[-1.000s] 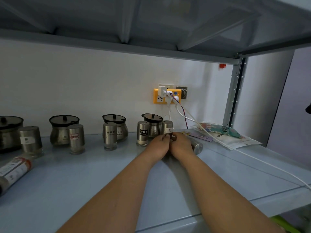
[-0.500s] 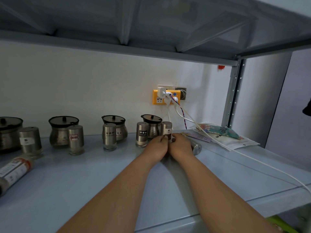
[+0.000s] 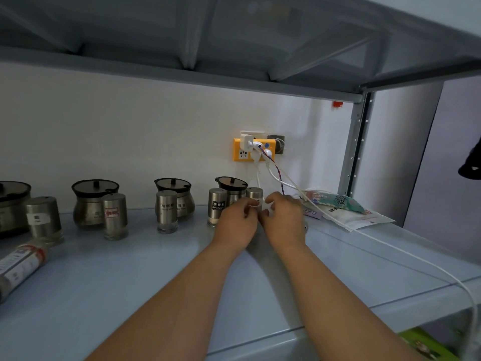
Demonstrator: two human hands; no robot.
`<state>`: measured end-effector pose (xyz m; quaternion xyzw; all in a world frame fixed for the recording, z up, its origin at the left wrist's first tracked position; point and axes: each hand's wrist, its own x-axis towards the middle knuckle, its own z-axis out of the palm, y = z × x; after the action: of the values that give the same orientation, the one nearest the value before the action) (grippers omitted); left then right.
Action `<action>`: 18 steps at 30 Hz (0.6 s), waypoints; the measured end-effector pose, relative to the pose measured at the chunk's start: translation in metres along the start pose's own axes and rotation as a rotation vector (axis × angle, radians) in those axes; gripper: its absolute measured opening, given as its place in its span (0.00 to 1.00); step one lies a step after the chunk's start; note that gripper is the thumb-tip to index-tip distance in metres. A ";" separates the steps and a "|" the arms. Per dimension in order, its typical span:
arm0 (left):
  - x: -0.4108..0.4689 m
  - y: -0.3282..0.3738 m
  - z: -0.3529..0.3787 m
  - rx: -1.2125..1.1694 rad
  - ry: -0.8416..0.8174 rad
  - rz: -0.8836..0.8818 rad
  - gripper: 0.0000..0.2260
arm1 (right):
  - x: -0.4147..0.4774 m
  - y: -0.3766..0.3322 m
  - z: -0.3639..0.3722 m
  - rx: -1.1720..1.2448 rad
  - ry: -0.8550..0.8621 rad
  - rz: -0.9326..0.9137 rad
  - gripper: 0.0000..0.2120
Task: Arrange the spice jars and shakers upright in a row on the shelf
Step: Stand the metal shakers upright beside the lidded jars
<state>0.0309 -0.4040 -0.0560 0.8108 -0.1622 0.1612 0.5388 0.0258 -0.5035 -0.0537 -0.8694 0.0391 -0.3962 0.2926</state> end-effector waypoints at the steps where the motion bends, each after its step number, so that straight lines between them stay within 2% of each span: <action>1: 0.000 0.000 0.000 0.025 -0.001 0.026 0.12 | -0.001 0.001 -0.002 -0.076 0.065 0.007 0.13; 3: 0.000 0.000 -0.001 0.092 -0.010 0.091 0.13 | -0.002 0.004 -0.008 -0.221 0.073 0.078 0.19; 5: -0.001 -0.003 -0.001 0.188 -0.039 0.178 0.14 | -0.003 0.008 -0.012 -0.307 -0.066 0.175 0.25; 9: 0.000 -0.008 -0.003 0.418 -0.128 0.335 0.16 | -0.002 0.017 -0.013 -0.305 -0.210 0.295 0.30; 13: 0.002 -0.008 -0.007 0.517 -0.163 0.367 0.18 | 0.001 0.023 -0.012 -0.272 -0.265 0.379 0.24; 16: 0.003 -0.011 -0.009 0.530 -0.185 0.377 0.19 | 0.003 0.025 -0.010 -0.211 -0.207 0.364 0.17; 18: 0.003 -0.013 -0.010 0.517 -0.195 0.372 0.20 | 0.004 0.024 -0.012 -0.133 -0.132 0.337 0.16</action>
<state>0.0384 -0.3907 -0.0615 0.8887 -0.3119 0.2143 0.2587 0.0238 -0.5300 -0.0576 -0.8922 0.1909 -0.2803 0.2984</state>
